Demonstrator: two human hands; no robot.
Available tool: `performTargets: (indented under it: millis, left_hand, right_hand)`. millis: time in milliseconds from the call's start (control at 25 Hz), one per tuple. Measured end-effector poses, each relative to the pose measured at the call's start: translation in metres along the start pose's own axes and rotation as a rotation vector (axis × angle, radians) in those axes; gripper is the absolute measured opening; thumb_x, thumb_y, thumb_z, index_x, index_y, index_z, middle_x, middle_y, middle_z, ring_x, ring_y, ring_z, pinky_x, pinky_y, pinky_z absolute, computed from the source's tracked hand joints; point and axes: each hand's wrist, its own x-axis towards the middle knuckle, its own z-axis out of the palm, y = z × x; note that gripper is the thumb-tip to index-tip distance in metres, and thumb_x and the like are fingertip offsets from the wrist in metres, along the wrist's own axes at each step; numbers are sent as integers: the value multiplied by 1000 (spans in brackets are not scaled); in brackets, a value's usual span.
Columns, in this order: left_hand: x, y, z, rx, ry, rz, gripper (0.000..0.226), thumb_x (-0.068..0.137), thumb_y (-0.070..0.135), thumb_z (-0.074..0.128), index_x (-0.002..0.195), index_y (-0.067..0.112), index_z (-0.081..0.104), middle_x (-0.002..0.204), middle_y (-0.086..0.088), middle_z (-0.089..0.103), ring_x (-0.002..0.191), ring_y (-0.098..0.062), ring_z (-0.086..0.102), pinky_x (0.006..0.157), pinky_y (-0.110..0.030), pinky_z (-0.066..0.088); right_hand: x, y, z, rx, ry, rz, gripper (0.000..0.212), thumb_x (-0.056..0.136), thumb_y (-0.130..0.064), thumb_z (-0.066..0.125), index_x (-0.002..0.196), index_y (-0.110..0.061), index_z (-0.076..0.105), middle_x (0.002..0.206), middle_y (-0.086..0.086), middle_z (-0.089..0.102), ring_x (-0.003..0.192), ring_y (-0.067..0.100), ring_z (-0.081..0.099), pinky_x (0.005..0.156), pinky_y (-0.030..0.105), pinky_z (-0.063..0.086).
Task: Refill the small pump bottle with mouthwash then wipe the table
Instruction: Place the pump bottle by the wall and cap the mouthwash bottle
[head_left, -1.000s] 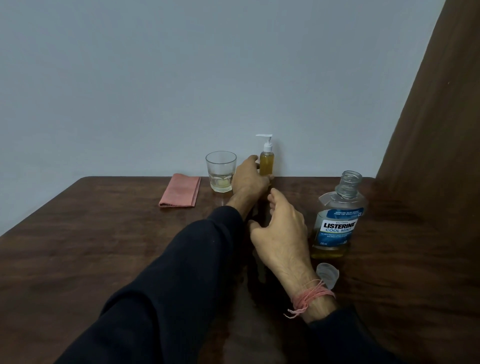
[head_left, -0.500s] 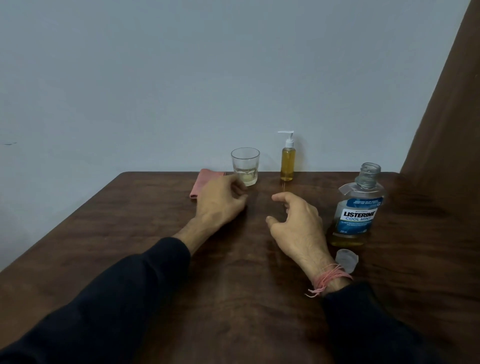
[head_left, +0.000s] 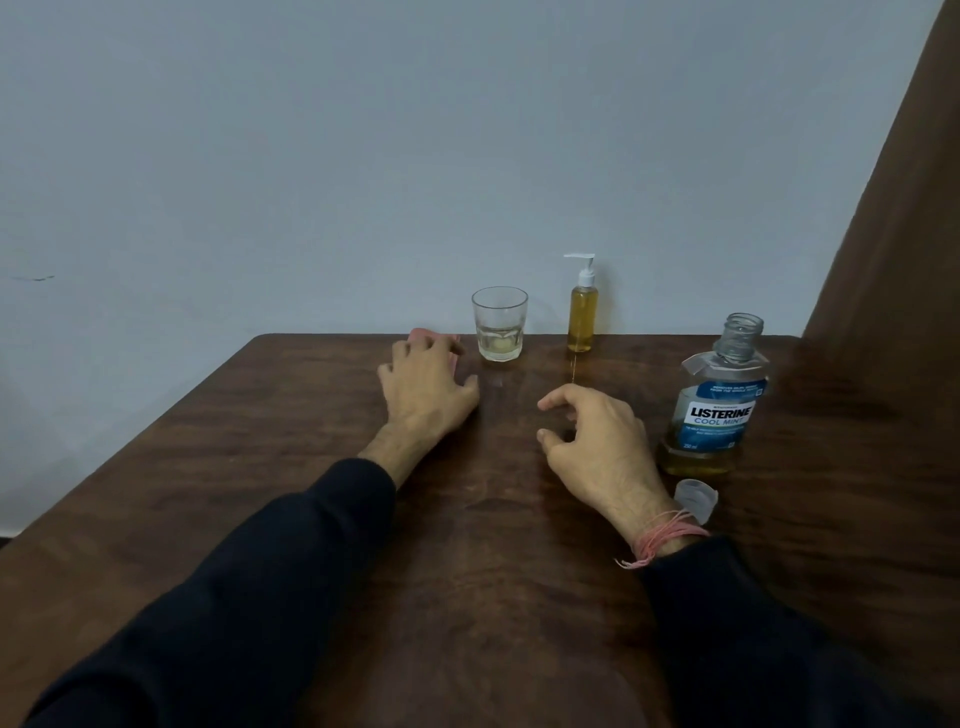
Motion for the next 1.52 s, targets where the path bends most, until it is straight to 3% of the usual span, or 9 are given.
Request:
performTargets:
  millis: [120, 280, 440, 680, 840, 1000, 1160, 1360, 1520]
  left_hand:
    - [13, -17, 1, 134, -40, -156, 61, 105, 65, 62, 147, 21, 71, 147, -10, 67, 140, -35, 61, 114, -53, 48]
    - [21, -27, 1, 214, -53, -59, 45, 111, 57, 60, 123, 19, 81, 125, -12, 78, 119, -37, 71, 97, -46, 55]
    - [0, -9, -2, 186, -76, -46, 81, 98, 80, 63, 143, 13, 69, 148, -12, 66, 141, -37, 59, 110, -55, 54]
    - [-55, 59, 4, -147, -136, 335, 49, 99, 58, 72, 141, 34, 64, 150, 3, 67, 142, -24, 56, 116, -57, 46]
    - [-77, 100, 0, -367, -178, 482, 53, 93, 50, 83, 140, 32, 68, 138, 7, 71, 130, -17, 58, 113, -44, 54]
    - [-90, 125, -2, -517, -268, 475, 74, 82, 39, 93, 151, 27, 66, 150, 6, 69, 141, -15, 59, 119, -42, 54]
    - [-100, 142, 4, -755, -389, 419, 90, 86, 17, 94, 167, 23, 54, 163, 2, 65, 152, -12, 58, 128, -43, 50]
    - [-101, 151, 11, -1087, -466, 310, 83, 86, 8, 90, 162, 23, 59, 149, 4, 74, 142, -14, 68, 124, -46, 54]
    - [-99, 158, 7, -995, -462, 310, 68, 93, 21, 97, 154, 21, 67, 137, 4, 81, 130, -12, 76, 117, -46, 61]
  right_hand:
    - [-2, 1, 0, -24, -13, -9, 36, 99, -30, 80, 132, -38, 68, 140, -8, 68, 125, 13, 65, 97, 32, 53]
    - [-2, 4, -3, -37, -20, -12, 35, 100, -30, 79, 132, -37, 69, 135, -9, 67, 123, 16, 65, 99, 37, 58]
    - [-4, 1, -6, -82, -35, -51, 33, 100, -33, 78, 131, -37, 69, 131, -9, 68, 120, 18, 67, 93, 34, 54]
    - [-29, 10, -36, -172, 11, -84, 27, 97, -35, 81, 122, -40, 71, 119, -15, 74, 113, 11, 69, 98, 38, 60]
    - [-59, 32, -68, -234, 113, -89, 24, 93, -41, 82, 114, -42, 70, 111, -19, 69, 103, 7, 62, 89, 35, 55]
    - [-85, 52, -90, -267, 150, -48, 28, 91, -47, 83, 114, -41, 69, 114, -17, 69, 111, 10, 64, 85, 32, 52]
    - [-94, 62, -93, -223, 46, 37, 49, 86, -53, 87, 124, -48, 57, 126, -20, 64, 116, 9, 63, 92, 39, 58]
    - [-92, 75, -87, -226, 79, 89, 53, 82, -58, 88, 115, -45, 49, 111, -22, 65, 102, 8, 66, 82, 36, 56]
    - [-93, 86, -83, -117, 106, 92, 36, 84, -45, 91, 103, -43, 60, 102, -22, 70, 86, 1, 67, 71, 30, 55]
